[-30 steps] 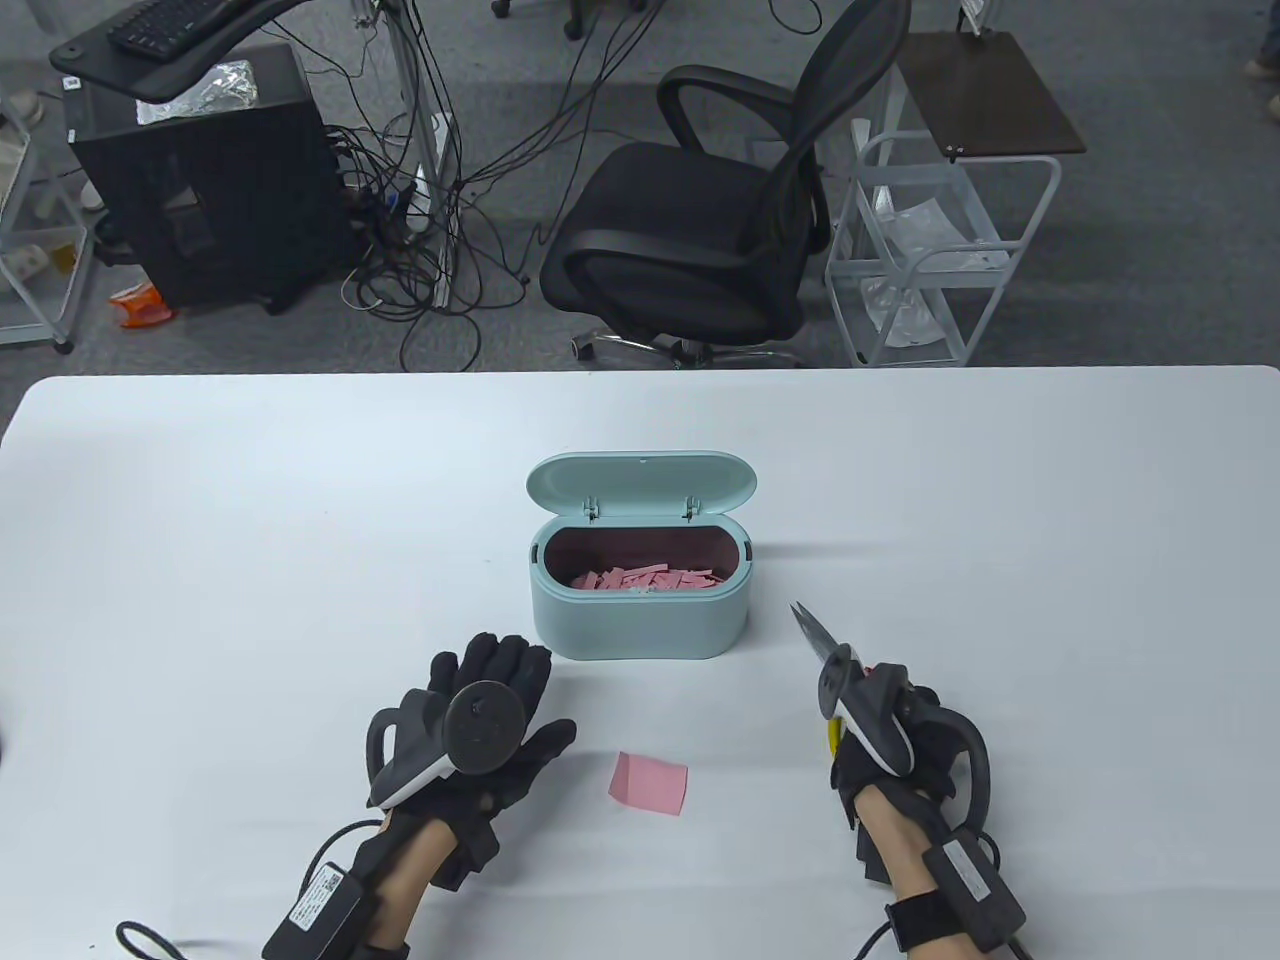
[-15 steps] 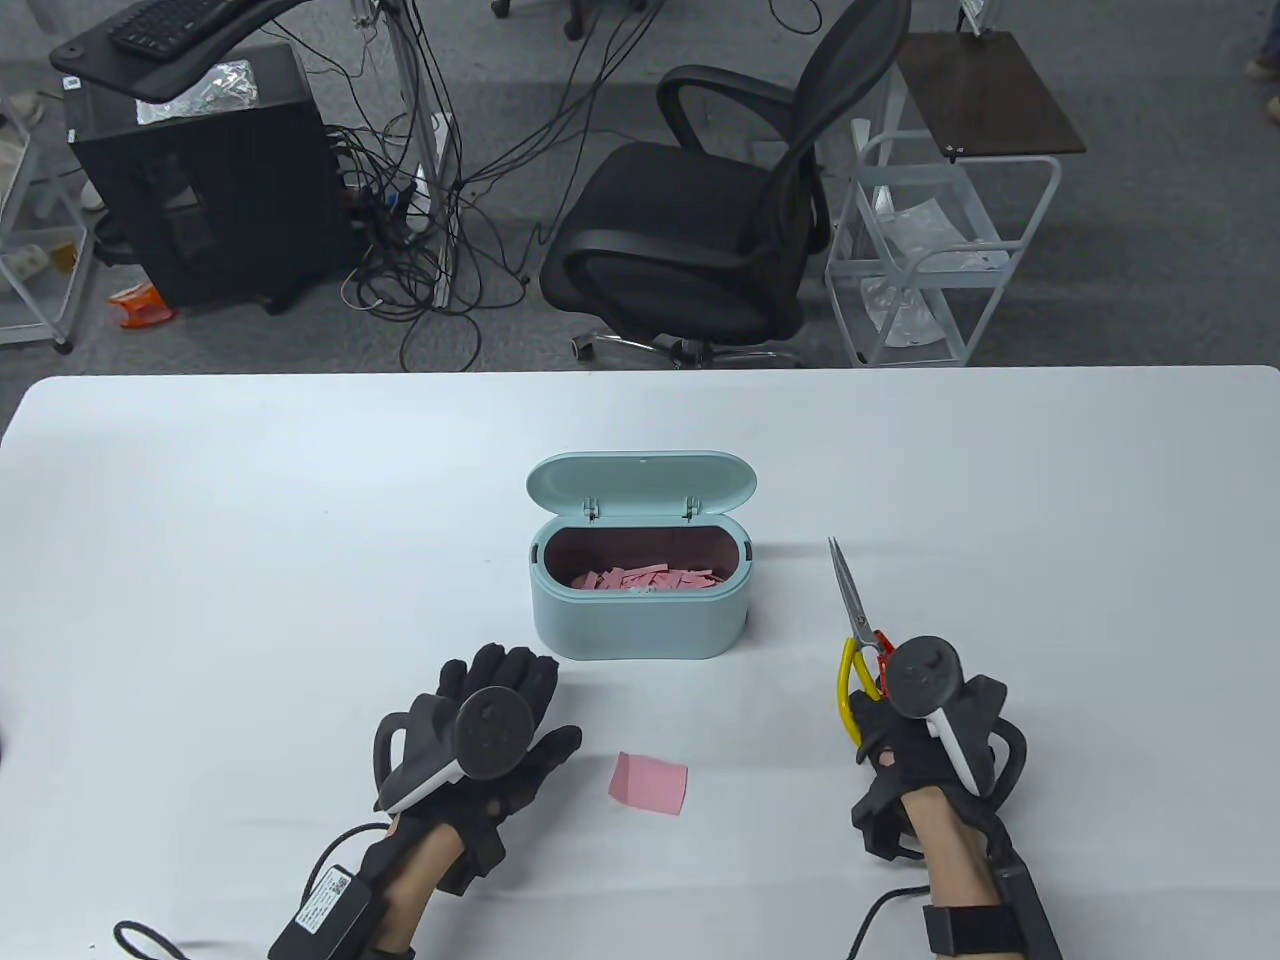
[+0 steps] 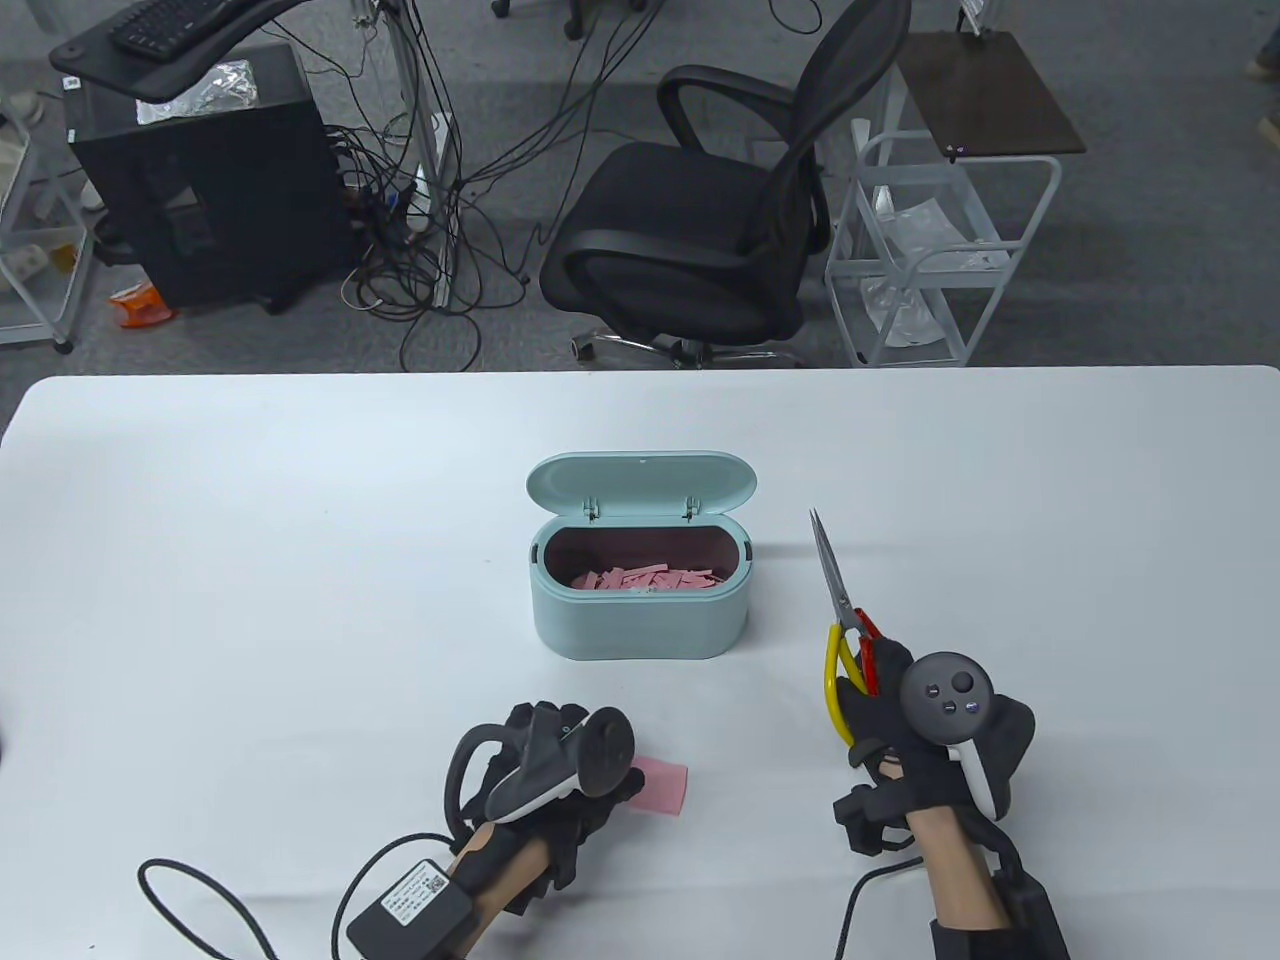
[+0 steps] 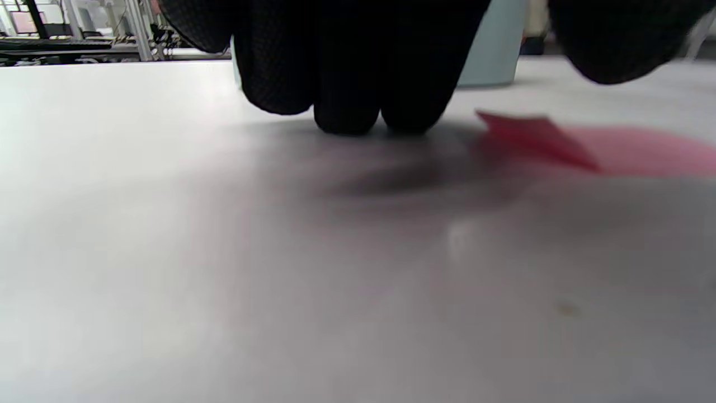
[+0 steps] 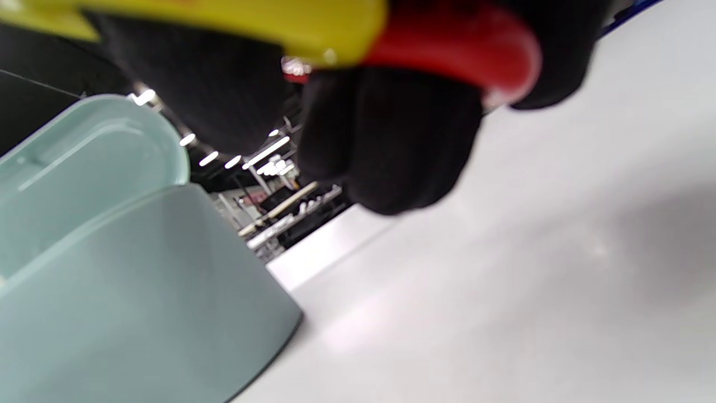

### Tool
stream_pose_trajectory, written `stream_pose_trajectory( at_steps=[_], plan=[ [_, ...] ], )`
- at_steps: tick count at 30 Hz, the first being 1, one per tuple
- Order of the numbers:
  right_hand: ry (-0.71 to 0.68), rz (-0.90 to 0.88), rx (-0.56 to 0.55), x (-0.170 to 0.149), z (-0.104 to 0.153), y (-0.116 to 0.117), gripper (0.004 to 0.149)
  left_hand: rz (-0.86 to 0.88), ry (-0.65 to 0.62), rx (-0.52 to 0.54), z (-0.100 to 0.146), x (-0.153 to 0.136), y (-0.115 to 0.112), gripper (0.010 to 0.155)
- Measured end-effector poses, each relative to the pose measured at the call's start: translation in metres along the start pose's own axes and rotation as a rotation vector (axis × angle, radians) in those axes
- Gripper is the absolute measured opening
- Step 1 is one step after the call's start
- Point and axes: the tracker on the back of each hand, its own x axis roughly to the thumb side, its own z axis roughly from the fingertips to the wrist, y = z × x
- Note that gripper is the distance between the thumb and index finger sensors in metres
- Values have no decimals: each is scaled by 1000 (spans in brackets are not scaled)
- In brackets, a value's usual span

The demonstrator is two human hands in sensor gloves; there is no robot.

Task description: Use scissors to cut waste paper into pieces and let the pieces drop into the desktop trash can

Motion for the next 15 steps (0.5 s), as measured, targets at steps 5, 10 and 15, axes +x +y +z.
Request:
stream_pose_trajectory(
  at_steps=[5, 10, 15],
  plan=[
    [-3, 0, 1, -1, 0, 1, 62, 60, 76, -53, -7, 14, 0, 63],
    [-1, 3, 7, 0, 1, 1, 62, 219, 129, -34, -8, 10, -1, 44],
    [4, -16, 28, -1, 0, 2, 62, 398, 105, 41, -4, -7, 6, 40]
  ],
)
